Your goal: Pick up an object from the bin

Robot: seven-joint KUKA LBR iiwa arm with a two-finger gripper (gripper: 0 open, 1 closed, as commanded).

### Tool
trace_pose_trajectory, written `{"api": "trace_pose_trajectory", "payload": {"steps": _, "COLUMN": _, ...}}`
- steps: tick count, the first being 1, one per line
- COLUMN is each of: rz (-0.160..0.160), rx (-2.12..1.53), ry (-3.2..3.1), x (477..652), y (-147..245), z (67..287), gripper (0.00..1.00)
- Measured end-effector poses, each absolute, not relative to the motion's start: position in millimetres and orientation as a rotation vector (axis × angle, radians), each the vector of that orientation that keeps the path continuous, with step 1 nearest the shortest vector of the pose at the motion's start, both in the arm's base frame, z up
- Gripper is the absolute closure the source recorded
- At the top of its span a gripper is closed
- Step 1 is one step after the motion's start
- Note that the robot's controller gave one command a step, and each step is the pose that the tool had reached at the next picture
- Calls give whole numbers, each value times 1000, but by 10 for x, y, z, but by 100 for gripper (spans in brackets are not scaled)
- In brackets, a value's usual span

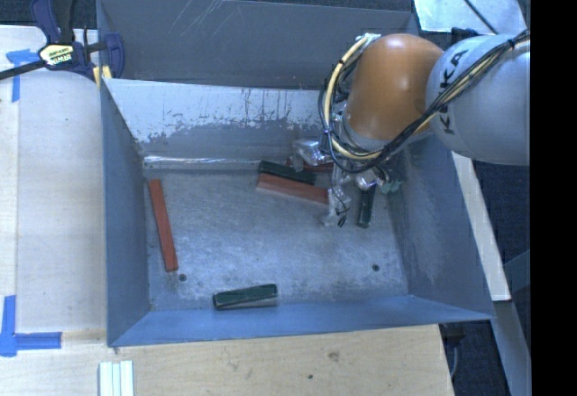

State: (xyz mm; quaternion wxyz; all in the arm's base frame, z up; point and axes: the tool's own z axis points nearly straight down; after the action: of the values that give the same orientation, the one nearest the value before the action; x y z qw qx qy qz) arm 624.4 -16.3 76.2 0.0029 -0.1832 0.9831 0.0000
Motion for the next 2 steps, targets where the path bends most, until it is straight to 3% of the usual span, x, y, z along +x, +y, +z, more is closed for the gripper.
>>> {"api": "trace_pose_trajectory", "payload": {"steps": 1, "rz": 0, "rx": -571, "ry": 3082, "x": 6244, "y": -164, "z": 794, "gripper": 100}}
{"api": "trace_pose_trajectory", "payload": {"steps": 2, "rz": 0, "rx": -571, "ry": 3085, "x": 6236, "y": -166, "z": 783, "gripper": 0}}
